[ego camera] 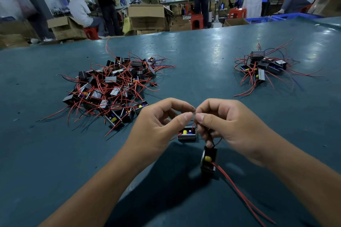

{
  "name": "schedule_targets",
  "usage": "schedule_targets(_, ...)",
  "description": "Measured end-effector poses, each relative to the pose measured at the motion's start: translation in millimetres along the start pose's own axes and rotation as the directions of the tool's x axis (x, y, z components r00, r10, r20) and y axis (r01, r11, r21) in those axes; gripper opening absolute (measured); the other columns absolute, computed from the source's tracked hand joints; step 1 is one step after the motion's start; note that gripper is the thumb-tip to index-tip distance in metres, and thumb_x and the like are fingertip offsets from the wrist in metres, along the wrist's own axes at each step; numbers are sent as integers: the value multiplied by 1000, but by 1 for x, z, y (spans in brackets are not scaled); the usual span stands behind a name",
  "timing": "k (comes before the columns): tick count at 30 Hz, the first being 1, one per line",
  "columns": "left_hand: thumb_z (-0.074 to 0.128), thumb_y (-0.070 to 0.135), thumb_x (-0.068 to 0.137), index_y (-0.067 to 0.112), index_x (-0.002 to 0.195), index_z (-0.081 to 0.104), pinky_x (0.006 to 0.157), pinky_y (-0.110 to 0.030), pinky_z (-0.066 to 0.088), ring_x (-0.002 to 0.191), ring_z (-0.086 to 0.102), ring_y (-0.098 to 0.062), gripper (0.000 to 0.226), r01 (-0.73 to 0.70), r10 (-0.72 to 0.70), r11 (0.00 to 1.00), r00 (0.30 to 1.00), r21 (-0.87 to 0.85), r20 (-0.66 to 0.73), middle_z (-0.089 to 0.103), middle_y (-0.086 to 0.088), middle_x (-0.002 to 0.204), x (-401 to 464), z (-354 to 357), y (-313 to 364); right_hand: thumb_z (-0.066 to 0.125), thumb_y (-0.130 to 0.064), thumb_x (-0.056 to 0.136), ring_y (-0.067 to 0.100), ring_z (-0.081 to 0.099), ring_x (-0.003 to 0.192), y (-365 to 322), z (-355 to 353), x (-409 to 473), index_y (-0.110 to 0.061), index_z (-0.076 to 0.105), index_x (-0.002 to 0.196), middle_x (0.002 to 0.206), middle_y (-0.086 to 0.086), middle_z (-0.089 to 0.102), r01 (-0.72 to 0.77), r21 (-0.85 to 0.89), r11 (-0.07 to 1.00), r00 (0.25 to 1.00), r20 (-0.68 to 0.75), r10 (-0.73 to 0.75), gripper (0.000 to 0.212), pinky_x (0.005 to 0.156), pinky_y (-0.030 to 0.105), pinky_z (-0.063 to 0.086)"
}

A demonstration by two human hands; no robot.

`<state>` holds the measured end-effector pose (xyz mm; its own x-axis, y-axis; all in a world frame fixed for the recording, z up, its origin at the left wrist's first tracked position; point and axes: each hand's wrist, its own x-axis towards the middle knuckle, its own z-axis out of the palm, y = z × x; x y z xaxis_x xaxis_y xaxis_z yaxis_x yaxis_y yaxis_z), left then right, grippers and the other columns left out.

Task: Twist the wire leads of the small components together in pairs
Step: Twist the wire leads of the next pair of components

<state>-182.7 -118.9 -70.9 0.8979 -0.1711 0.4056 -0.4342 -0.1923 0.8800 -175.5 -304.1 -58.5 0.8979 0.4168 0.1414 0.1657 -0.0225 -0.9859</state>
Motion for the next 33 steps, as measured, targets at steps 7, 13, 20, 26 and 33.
schedule_targets(7, 74, 35, 84, 23, 86, 72, 53, -40, 39, 58, 49, -28, 12, -15, 16, 998, 1000, 60, -19, 66, -12, 73, 0, 0, -4, 59, -4, 94, 15, 52, 56, 5, 3, 0, -4, 61, 84, 62, 5, 59, 32, -84, 996, 999, -17, -33, 10, 44, 27, 45)
schedule_targets(13, 76, 14, 86, 10, 81, 73, 57, -19, 44, 61, 53, -8, 7, 98, -105, 989, 993, -112, -51, 66, -2, 68, -1, 6, -5, 61, -18, 82, 8, 48, 54, 8, 9, -4, -20, 59, 72, 59, -4, 58, 236, -499, 834, 932, -126, -339, 10, 52, 17, 38)
schedule_targets(20, 72, 9, 88, 14, 78, 74, 56, -19, 43, 59, 52, -6, 11, 84, -83, 996, 995, 31, -46, 66, 6, 65, -1, 6, -4, 68, -11, 86, 7, 47, 50, 13, 9, -1, -20, 59, 74, 56, -13, 54, 235, -523, 819, 921, -149, -359, 17, 51, 11, 33)
schedule_targets(26, 66, 22, 85, 20, 83, 74, 60, -19, 38, 63, 52, -6, 9, -88, 96, 935, 995, 343, -8, 65, 8, 72, -2, 0, 1, 66, -7, 87, 4, 40, 48, 15, 8, 1, -19, 59, 74, 54, -10, 49, 228, -489, 842, 936, -129, -328, 19, 49, 10, 32)
schedule_targets(33, 65, 16, 83, 19, 78, 71, 67, -13, 36, 71, 57, -12, 9, -158, 169, 882, 985, 445, 14, 64, 6, 73, -2, -1, 2, 60, -22, 81, 2, 38, 50, 16, 7, 3, -21, 61, 74, 54, -6, 48, 193, -426, 884, 958, -112, -263, 7, 49, 13, 34)
